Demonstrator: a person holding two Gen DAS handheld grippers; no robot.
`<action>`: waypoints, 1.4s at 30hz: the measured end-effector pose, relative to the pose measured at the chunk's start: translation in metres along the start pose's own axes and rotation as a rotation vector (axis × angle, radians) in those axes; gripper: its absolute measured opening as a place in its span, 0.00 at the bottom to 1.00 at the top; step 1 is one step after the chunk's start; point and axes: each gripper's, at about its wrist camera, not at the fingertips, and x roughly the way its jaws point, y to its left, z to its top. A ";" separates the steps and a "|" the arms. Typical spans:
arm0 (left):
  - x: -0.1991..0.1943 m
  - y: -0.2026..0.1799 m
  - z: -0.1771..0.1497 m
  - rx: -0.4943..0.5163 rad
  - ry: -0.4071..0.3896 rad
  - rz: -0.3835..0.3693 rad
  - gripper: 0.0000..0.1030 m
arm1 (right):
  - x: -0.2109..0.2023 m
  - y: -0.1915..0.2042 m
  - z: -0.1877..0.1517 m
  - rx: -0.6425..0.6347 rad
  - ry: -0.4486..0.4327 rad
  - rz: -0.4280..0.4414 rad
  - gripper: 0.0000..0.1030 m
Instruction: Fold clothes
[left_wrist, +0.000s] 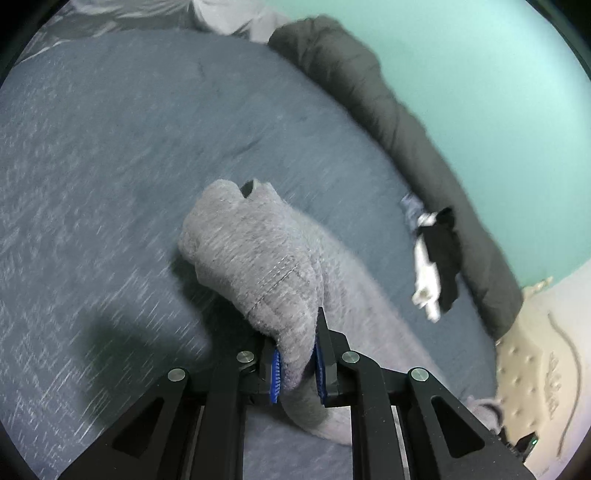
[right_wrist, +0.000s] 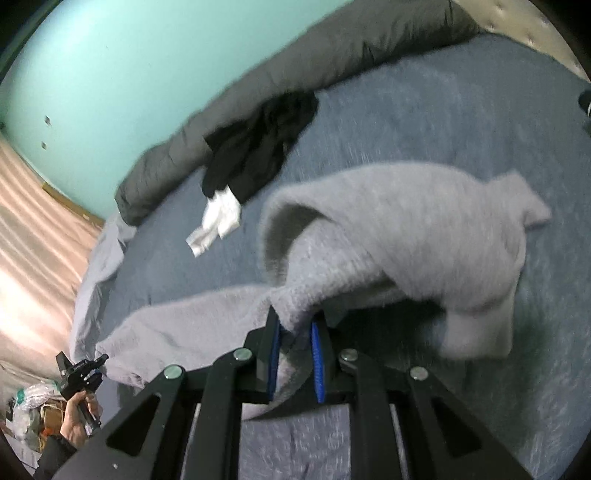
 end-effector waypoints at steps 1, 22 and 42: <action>0.002 0.004 -0.004 0.002 0.011 0.009 0.16 | 0.003 -0.001 -0.003 -0.006 0.007 -0.015 0.14; -0.030 -0.070 -0.077 0.128 0.008 -0.146 0.47 | -0.072 -0.082 -0.030 0.173 -0.029 0.004 0.53; 0.045 -0.151 -0.171 0.338 0.078 -0.185 0.48 | -0.019 -0.125 -0.024 0.087 -0.009 -0.201 0.54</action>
